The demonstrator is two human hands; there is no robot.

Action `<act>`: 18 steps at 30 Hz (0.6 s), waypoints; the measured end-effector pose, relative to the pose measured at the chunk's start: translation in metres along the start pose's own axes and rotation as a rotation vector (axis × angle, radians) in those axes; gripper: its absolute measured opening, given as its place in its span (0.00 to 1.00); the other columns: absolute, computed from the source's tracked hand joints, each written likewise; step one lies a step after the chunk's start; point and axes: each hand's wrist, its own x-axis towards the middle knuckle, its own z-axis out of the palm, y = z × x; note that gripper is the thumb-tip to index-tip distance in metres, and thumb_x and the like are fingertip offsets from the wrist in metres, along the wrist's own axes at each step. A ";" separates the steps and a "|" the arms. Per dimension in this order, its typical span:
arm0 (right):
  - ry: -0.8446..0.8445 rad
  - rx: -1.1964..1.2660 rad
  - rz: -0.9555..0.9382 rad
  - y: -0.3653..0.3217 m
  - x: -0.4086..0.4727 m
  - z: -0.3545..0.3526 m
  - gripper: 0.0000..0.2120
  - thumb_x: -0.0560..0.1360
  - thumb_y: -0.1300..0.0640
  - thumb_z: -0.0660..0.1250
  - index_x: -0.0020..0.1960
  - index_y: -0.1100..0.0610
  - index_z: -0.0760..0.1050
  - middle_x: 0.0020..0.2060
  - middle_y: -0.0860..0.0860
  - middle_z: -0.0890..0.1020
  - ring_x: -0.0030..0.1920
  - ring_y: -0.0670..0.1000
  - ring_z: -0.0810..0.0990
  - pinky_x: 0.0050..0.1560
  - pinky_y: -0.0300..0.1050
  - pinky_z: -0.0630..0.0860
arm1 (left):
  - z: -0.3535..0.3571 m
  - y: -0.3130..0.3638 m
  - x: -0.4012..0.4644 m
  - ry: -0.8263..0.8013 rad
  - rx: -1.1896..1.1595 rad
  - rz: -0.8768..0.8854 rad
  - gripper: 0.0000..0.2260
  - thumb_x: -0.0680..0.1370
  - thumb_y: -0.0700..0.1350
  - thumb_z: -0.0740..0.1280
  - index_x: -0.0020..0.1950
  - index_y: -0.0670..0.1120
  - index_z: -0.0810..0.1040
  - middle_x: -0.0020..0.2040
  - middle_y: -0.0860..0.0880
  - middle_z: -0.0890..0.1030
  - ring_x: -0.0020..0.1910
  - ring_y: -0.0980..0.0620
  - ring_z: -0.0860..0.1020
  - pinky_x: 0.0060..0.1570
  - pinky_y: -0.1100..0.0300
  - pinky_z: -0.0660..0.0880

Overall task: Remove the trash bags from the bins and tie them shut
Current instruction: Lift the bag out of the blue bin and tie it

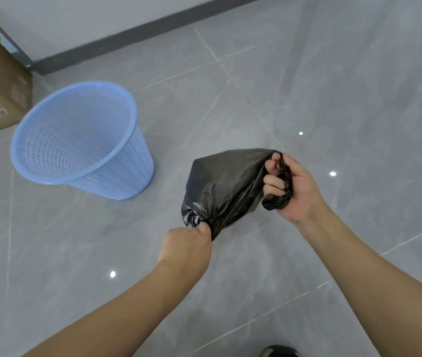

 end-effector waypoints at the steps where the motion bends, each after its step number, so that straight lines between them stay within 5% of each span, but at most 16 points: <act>1: 0.025 -0.046 -0.032 -0.001 0.000 0.004 0.12 0.79 0.50 0.59 0.42 0.54 0.76 0.37 0.49 0.82 0.23 0.44 0.67 0.18 0.34 0.61 | -0.005 0.001 -0.002 -0.019 0.013 0.045 0.11 0.76 0.36 0.56 0.58 0.43 0.68 0.50 0.46 0.80 0.47 0.45 0.80 0.34 0.57 0.64; 6: 0.079 -0.577 -0.063 0.019 -0.008 0.027 0.11 0.79 0.55 0.62 0.41 0.55 0.79 0.50 0.52 0.82 0.32 0.45 0.74 0.23 0.35 0.67 | -0.028 -0.007 -0.008 -0.112 0.027 0.155 0.15 0.76 0.34 0.57 0.62 0.43 0.68 0.52 0.45 0.79 0.47 0.43 0.80 0.27 0.58 0.57; 9: 0.080 -0.876 -0.039 0.032 -0.015 0.031 0.07 0.78 0.58 0.65 0.47 0.59 0.81 0.49 0.52 0.84 0.43 0.47 0.83 0.41 0.37 0.79 | -0.033 -0.015 -0.011 -0.035 -0.025 0.138 0.07 0.77 0.40 0.58 0.55 0.45 0.67 0.39 0.46 0.76 0.35 0.45 0.77 0.27 0.57 0.59; 13: 0.011 -1.023 -0.012 0.041 -0.018 0.026 0.10 0.78 0.64 0.64 0.57 0.64 0.79 0.52 0.56 0.83 0.54 0.50 0.82 0.56 0.39 0.78 | -0.037 -0.028 -0.014 0.042 -0.134 0.062 0.06 0.75 0.44 0.55 0.49 0.45 0.59 0.30 0.50 0.67 0.25 0.49 0.65 0.27 0.58 0.58; 16: -0.030 -1.201 0.022 0.044 -0.019 0.025 0.13 0.76 0.65 0.64 0.58 0.57 0.79 0.52 0.51 0.83 0.56 0.49 0.80 0.62 0.41 0.75 | -0.044 -0.041 -0.016 0.091 -0.199 0.025 0.08 0.74 0.43 0.56 0.49 0.46 0.57 0.31 0.52 0.67 0.28 0.48 0.66 0.28 0.56 0.59; 18: -0.048 -1.390 0.092 0.046 -0.020 0.020 0.15 0.72 0.55 0.66 0.57 0.47 0.79 0.50 0.46 0.84 0.56 0.48 0.81 0.64 0.47 0.74 | -0.048 -0.053 -0.014 0.126 -0.253 0.025 0.06 0.75 0.42 0.56 0.47 0.46 0.58 0.32 0.51 0.66 0.33 0.46 0.68 0.32 0.55 0.62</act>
